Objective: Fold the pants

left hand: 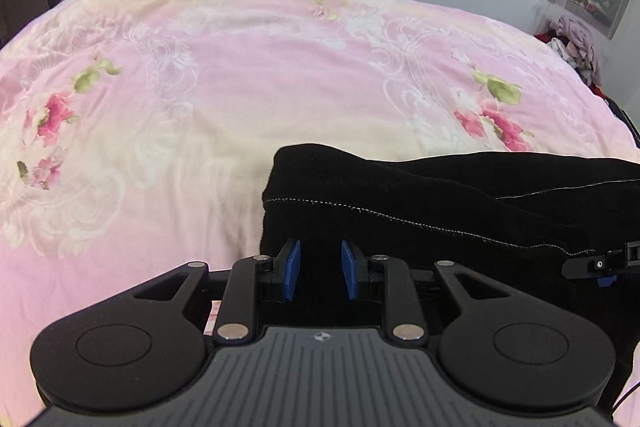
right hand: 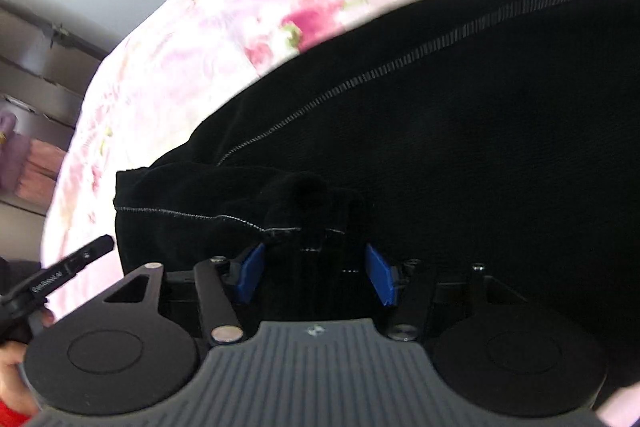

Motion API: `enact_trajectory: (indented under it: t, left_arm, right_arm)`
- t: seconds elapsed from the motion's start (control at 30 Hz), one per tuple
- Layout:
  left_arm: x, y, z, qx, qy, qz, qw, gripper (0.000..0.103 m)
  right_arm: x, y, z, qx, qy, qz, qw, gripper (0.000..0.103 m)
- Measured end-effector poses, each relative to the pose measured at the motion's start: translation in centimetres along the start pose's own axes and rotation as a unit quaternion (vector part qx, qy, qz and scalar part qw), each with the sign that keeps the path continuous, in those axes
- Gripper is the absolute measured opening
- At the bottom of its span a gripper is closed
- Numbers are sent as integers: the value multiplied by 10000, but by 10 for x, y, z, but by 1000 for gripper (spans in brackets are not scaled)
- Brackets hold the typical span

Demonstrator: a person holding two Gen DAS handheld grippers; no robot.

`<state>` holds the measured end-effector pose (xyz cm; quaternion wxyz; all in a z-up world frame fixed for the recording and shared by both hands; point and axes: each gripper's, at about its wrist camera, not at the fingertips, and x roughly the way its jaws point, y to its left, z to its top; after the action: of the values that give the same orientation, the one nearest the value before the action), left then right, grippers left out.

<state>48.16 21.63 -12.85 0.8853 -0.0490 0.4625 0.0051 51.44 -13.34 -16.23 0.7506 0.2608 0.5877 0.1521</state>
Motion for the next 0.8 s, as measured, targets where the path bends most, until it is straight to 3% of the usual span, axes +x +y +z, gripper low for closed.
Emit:
enact_trajectory:
  t: [0.1, 0.23, 0.37, 0.47, 0.57, 0.67, 0.8]
  left_arm:
    - [18, -6, 3, -10, 109, 57, 9999, 28]
    - [15, -3, 5, 6, -15, 34, 10000, 28]
    - [9, 1, 15, -171, -321, -39, 9993, 28]
    - [18, 6, 24, -422, -348, -95, 9985, 28]
    - [40, 6, 28, -360, -212, 40, 9991, 28]
    - [67, 7, 28, -394, 188, 153, 9989, 24]
    - [74, 10, 31, -455, 388, 159, 9981, 23]
  right_arm:
    - [1, 1, -3, -153, -103, -6, 9998, 45]
    - [-24, 32, -5, -1034, -416, -131, 9937, 25]
    - [-35, 54, 4, -1554, -781, -305, 9843, 23]
    - [-14, 48, 11, -1487, -620, -597, 9851, 23]
    - [4, 35, 13, -1444, -553, -747, 9851, 24]
    - [13, 26, 15, -1384, -495, -743, 9863, 27]
    - [14, 30, 15, -1470, -454, -811, 9848, 28]
